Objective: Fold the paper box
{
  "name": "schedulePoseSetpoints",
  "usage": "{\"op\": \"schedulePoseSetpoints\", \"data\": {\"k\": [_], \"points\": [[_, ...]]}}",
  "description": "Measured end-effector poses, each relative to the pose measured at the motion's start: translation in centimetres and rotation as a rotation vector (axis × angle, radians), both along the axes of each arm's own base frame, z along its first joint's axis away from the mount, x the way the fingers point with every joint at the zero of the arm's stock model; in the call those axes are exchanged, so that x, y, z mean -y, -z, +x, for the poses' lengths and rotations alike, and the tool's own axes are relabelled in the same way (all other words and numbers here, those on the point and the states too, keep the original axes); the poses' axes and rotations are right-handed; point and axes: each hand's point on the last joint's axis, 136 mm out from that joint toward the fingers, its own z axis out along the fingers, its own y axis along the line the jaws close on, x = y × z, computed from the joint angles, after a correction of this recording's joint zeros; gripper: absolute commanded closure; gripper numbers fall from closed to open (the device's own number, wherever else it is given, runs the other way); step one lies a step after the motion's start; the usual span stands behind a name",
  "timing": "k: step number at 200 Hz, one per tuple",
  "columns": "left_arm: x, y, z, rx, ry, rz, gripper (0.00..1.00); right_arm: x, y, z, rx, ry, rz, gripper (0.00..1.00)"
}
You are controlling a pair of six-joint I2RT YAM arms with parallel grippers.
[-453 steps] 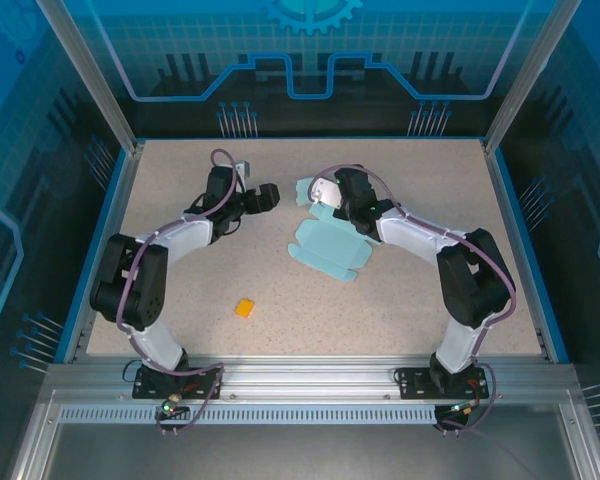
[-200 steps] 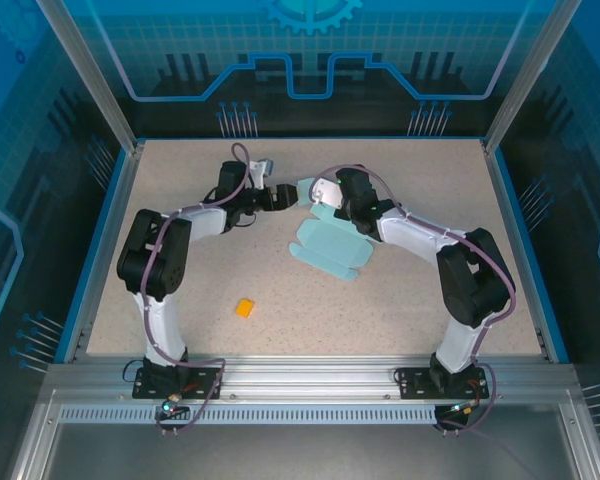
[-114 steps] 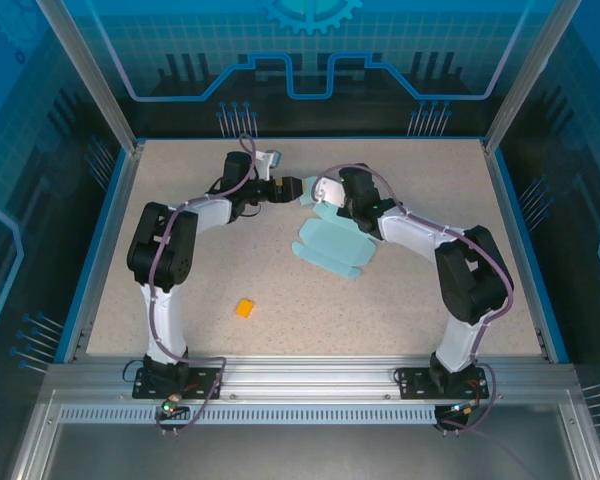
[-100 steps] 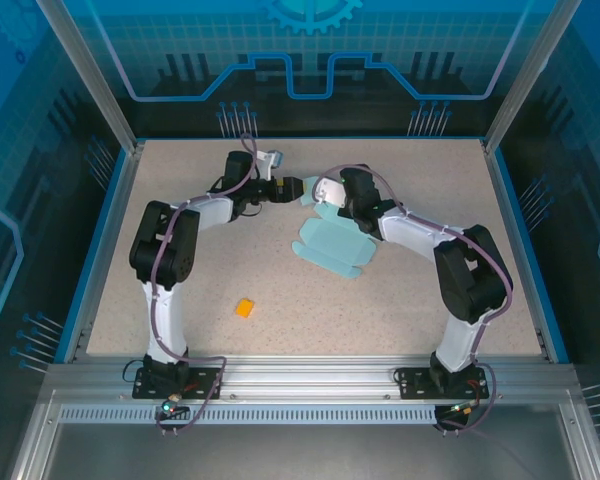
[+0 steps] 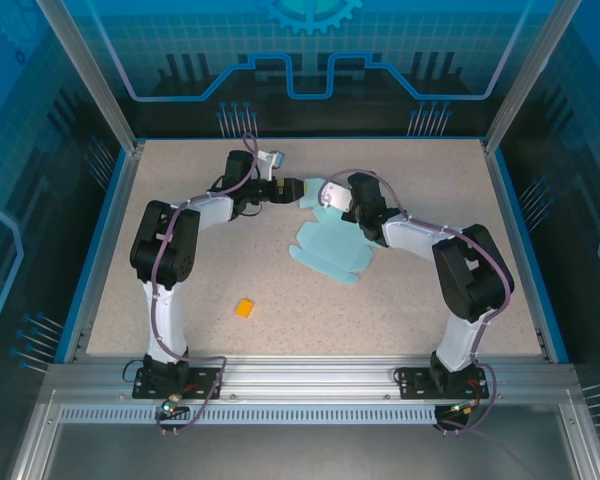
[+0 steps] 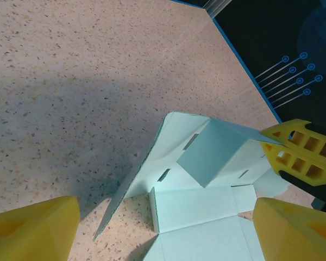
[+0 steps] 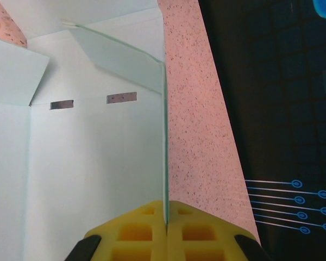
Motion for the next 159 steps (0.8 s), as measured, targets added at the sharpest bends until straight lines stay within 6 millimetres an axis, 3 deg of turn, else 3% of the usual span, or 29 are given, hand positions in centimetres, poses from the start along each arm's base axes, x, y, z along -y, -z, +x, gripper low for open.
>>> {"op": "schedulePoseSetpoints", "data": {"k": [120,159], "points": [[1.4,0.6,1.6,0.004,0.075,-0.005,0.15,-0.2,0.2,-0.1,0.001,-0.001,0.038,1.00],[2.7,0.7,0.8,-0.012,0.133,-0.007,0.15,-0.2,0.1,-0.1,0.001,0.001,0.042,1.00]]}}
